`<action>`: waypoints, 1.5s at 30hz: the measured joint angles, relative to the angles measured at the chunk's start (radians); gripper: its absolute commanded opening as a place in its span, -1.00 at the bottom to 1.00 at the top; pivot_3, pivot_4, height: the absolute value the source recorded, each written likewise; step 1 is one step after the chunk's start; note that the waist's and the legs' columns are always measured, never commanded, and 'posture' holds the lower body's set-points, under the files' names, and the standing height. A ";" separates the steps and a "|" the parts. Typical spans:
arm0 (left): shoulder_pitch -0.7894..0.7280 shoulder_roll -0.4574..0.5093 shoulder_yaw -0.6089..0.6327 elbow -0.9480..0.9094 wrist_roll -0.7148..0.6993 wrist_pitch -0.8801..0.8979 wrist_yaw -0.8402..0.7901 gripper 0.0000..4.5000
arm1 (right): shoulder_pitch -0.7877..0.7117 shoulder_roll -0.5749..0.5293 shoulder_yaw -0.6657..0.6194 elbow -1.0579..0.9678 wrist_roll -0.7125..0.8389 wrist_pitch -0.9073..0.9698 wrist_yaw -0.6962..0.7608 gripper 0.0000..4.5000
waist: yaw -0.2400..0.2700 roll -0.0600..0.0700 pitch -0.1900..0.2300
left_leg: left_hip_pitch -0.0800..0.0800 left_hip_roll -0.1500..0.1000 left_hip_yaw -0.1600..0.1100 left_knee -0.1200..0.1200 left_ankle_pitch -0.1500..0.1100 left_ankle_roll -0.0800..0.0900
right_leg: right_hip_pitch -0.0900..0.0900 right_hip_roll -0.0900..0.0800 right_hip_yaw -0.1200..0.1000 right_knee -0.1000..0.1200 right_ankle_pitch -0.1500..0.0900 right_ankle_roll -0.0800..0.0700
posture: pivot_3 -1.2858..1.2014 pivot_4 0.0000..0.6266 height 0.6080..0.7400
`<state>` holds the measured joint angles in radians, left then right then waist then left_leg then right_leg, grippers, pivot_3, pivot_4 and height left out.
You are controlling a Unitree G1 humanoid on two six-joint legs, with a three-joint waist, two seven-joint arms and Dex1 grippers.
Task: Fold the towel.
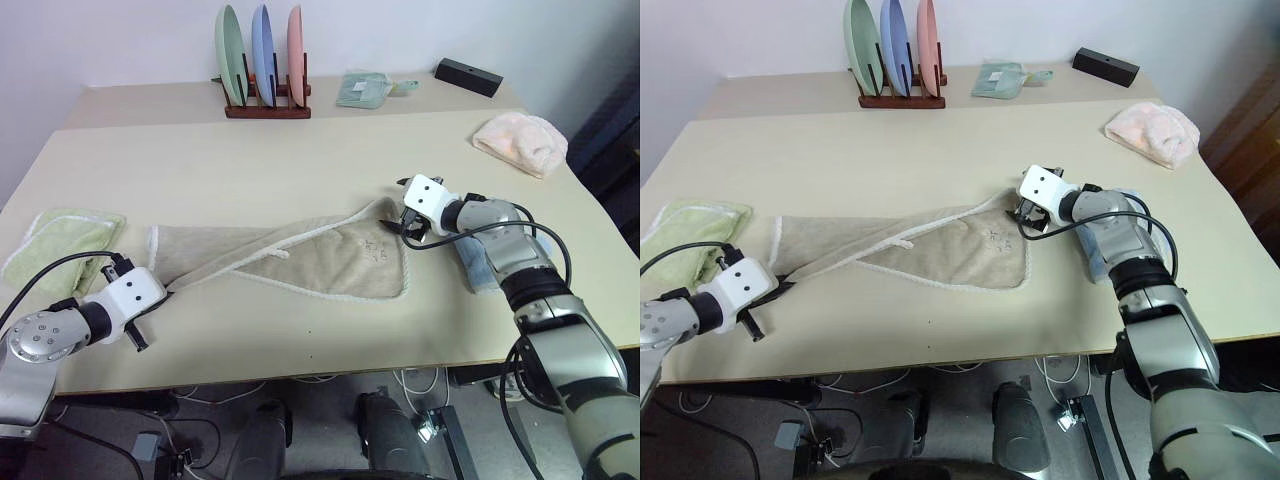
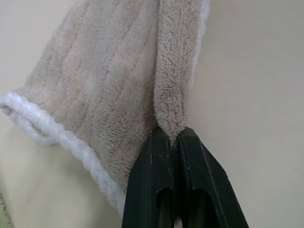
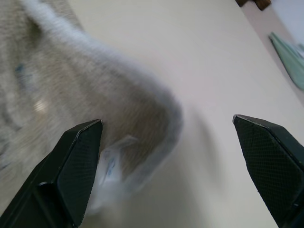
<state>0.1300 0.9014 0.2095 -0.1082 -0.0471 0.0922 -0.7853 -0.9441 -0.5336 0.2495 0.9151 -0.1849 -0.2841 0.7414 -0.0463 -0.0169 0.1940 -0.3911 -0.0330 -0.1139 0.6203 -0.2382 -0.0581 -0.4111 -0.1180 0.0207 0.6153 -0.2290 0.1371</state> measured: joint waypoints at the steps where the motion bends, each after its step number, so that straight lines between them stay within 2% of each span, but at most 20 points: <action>1: -0.001 0.000 0.000 0.002 0.000 -0.003 0.000 -0.94 | -0.022 0.010 0.004 0.036 -0.008 -0.022 0.003 1.00 | 0.000 0.000 0.000 | 0.000 0.000 0.000 0.000 0.000 0.000 | 0.000 0.000 0.000 0.000 0.000 0.000 | 0.03 -0.52 1.00; 2: -0.001 -0.001 -0.001 0.003 0.001 -0.007 0.000 -0.94 | -0.036 0.014 0.008 0.063 -0.015 -0.038 0.005 1.00 | 0.001 0.000 0.000 | 0.000 0.000 0.000 0.000 0.000 0.000 | 0.000 0.000 0.000 0.000 0.000 0.000 | 0.03 -0.52 1.00; 3: -0.001 -0.003 -0.001 0.006 0.003 -0.011 0.001 -1.00 | -0.055 0.017 0.022 0.100 -0.032 -0.059 0.012 0.82 | 0.000 0.000 0.000 | 0.000 0.000 0.000 0.000 0.000 0.000 | 0.000 0.000 0.000 0.000 0.000 0.000 | 0.03 -0.52 1.00; 5: 0.004 -0.006 0.000 0.006 0.006 -0.017 0.003 -1.00 | -0.076 0.019 0.038 0.145 -0.054 -0.092 0.020 0.62 | 0.000 0.000 0.000 | 0.000 0.000 0.000 0.000 0.000 0.000 | 0.000 0.000 0.000 0.000 0.000 0.000 | 0.03 -0.52 1.00; 12: 0.031 -0.011 0.005 -0.015 0.014 -0.021 0.023 -1.00 | -0.089 0.020 0.053 0.199 -0.097 -0.188 0.047 -0.97 | -0.001 0.001 0.000 | 0.001 0.000 0.000 0.000 0.000 0.000 | 0.000 0.000 0.000 0.001 0.000 0.000 | 0.03 -0.52 1.00; 19: 0.014 -0.024 0.008 -0.020 -0.010 0.018 0.021 -1.00 | -0.067 -0.023 0.046 0.122 -0.096 -0.242 0.072 -0.99 | 0.000 0.001 0.000 | 0.001 0.000 0.000 0.000 0.000 0.000 | 0.000 0.000 0.000 0.002 0.000 0.000 | 0.03 -0.52 1.00; 22: -0.081 -0.061 0.014 -0.004 -0.062 0.092 0.029 -1.00 | -0.053 -0.063 0.018 0.049 -0.080 -0.222 0.076 -0.99 | 0.009 0.002 0.001 | 0.000 -0.001 -0.001 0.001 0.000 0.000 | 0.000 0.000 0.000 0.002 0.000 0.000 | 0.03 -0.52 1.00; 25: -0.272 -0.087 0.021 0.056 -0.098 0.130 0.068 -1.00 | -0.084 -0.097 -0.007 0.022 -0.078 -0.199 0.035 -0.99 | 0.007 0.001 0.001 | 0.000 -0.001 -0.001 0.002 0.001 -0.001 | 0.000 0.000 0.000 0.004 0.000 0.000 | 0.03 -0.52 1.00; 28: -0.593 -0.128 0.002 0.271 -0.082 0.114 0.149 -1.00 | -0.212 -0.114 -0.010 0.073 -0.110 -0.173 -0.067 -0.99 | 0.003 0.002 0.003 | -0.001 -0.001 -0.002 0.003 0.002 -0.003 | -0.002 0.000 0.000 0.006 0.000 0.000 | 0.03 -0.52 1.00; 32: -0.932 -0.146 -0.014 0.546 -0.038 0.020 0.261 -1.00 | -0.402 -0.138 -0.033 0.116 -0.126 -0.167 -0.178 -0.99 | -0.011 0.001 0.002 | -0.002 -0.001 -0.001 -0.002 0.002 -0.003 | -0.005 0.000 0.000 0.005 0.000 0.001 | 0.03 -0.52 1.00; 35: -1.096 -0.137 0.005 0.682 -0.037 -0.044 0.313 -1.00 | -0.474 -0.142 -0.056 0.109 -0.115 -0.179 -0.197 -0.99 | -0.026 0.001 0.002 | -0.005 -0.001 0.001 -0.007 0.005 -0.008 | -0.010 -0.001 0.000 0.004 0.000 0.001 | 0.03 -0.52 1.00; 37: -1.102 -0.111 0.013 0.692 -0.057 -0.066 0.284 -1.00 | -0.458 -0.151 -0.077 0.061 -0.075 -0.173 -0.147 -0.99 | -0.032 0.001 0.002 | -0.005 -0.001 0.003 -0.009 0.005 -0.008 | -0.012 -0.001 0.001 0.004 0.000 0.001 | 0.03 -0.52 1.00; 40: -0.942 -0.054 0.032 0.625 -0.109 -0.059 0.160 -1.00 | -0.310 -0.178 -0.111 -0.129 0.028 -0.118 0.001 -0.99 | -0.045 0.002 0.002 | -0.005 -0.001 0.003 -0.009 0.004 -0.007 | -0.013 -0.002 0.000 0.005 -0.001 0.003 | 0.03 -0.52 1.00; 45: -0.507 -0.005 0.074 0.355 -0.231 0.084 -0.050 -1.00 | 0.137 -0.251 -0.119 -0.554 0.157 0.107 0.183 -0.99 | -0.047 0.002 0.002 | -0.013 -0.001 0.002 -0.002 0.001 -0.002 | -0.019 -0.002 0.001 0.012 -0.001 0.002 | 0.03 -0.52 1.00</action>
<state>-0.3765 0.8962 0.2831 0.2468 -0.2785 0.1763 -0.8351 -0.8067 -0.7846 0.1300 0.3610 -0.0283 -0.1773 0.9239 -0.0934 -0.0154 0.1961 -0.4038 -0.0342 -0.1117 0.6187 -0.2372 -0.0596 -0.4301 -0.1199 0.0217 0.6273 -0.2298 0.1396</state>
